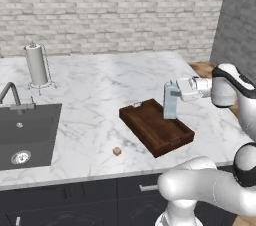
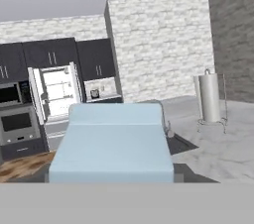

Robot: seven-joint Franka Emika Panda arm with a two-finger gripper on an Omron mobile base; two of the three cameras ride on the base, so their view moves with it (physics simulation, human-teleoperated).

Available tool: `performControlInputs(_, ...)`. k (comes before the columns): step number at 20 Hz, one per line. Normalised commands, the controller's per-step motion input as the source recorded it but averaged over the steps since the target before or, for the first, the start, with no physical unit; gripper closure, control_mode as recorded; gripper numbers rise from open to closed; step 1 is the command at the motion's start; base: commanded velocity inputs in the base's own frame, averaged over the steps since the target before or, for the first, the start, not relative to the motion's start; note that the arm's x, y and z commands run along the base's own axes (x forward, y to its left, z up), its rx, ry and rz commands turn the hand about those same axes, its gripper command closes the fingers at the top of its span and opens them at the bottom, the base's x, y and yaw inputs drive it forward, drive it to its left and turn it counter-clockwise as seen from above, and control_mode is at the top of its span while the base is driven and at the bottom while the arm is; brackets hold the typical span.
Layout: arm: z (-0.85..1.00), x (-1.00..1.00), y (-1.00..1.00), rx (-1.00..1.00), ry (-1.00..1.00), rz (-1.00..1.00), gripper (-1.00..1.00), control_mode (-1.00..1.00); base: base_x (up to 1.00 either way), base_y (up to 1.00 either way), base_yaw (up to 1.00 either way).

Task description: Take out the milk from the fridge and place it on the tray on the counter. Then take the sugar cube near the tray and place it in the tray.

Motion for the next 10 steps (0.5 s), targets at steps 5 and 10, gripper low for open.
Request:
performControlInputs(5,-0.18,0.24,0.00,0.00,-0.11,0.02,1.00,-1.00,0.00,0.00,0.00)
performControlInputs(10,-0.18,0.13,0.25,0.00,-0.01,0.00,1.00,-1.00,0.00,0.00,0.00)
